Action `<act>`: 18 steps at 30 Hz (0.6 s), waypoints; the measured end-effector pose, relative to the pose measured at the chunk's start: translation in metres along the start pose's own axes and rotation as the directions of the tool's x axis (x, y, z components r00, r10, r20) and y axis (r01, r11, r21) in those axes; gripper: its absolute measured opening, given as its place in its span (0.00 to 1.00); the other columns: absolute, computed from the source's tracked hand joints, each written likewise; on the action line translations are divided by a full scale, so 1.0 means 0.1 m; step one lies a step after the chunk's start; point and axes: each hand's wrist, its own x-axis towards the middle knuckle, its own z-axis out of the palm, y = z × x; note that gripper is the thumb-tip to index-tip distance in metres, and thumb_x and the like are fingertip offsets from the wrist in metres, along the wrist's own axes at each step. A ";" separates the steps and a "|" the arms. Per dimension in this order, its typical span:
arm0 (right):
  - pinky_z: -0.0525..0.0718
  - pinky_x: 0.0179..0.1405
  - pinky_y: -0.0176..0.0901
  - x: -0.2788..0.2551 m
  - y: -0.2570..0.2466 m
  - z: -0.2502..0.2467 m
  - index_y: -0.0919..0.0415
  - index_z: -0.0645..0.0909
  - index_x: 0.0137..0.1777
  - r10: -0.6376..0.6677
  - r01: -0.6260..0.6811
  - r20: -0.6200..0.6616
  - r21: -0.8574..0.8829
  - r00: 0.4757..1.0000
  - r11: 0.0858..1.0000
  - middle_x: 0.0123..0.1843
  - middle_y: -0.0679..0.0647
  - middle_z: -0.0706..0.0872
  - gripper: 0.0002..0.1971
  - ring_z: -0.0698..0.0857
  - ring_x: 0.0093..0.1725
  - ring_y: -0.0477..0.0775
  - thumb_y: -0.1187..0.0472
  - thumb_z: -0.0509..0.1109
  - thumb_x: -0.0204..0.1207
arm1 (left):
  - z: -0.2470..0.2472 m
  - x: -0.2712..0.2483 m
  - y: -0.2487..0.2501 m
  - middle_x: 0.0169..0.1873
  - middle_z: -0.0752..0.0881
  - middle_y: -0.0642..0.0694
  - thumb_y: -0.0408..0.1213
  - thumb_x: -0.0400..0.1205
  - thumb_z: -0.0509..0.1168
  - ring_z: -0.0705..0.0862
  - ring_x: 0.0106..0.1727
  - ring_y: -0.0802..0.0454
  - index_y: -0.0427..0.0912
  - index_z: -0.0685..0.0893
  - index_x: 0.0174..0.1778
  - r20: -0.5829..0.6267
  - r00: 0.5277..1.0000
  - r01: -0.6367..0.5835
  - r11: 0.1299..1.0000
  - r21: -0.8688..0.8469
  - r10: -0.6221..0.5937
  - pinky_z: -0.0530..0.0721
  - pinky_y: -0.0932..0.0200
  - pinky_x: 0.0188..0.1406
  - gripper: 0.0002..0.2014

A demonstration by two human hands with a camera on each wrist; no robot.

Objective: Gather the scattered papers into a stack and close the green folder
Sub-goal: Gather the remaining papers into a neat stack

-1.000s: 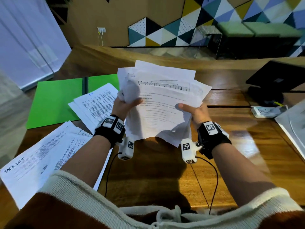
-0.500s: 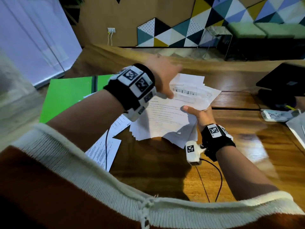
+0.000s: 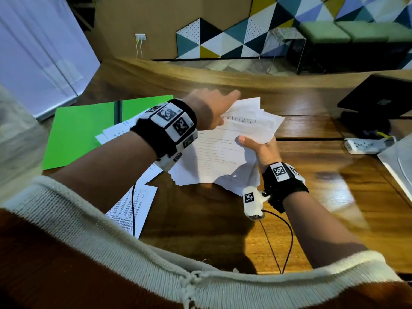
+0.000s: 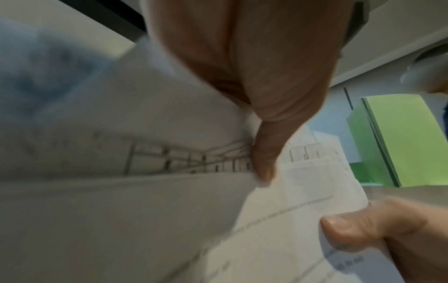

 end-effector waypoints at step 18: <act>0.83 0.62 0.57 -0.02 0.02 -0.03 0.60 0.83 0.61 0.051 -0.048 0.043 -0.055 0.998 0.997 0.57 0.58 0.90 0.31 0.86 0.61 0.58 0.70 0.83 0.54 | 0.14 0.04 0.17 0.66 0.74 0.40 0.49 0.69 0.77 0.85 0.53 0.38 0.66 0.33 0.78 0.058 0.994 -0.093 0.991 0.094 0.088 0.78 0.50 0.37 0.59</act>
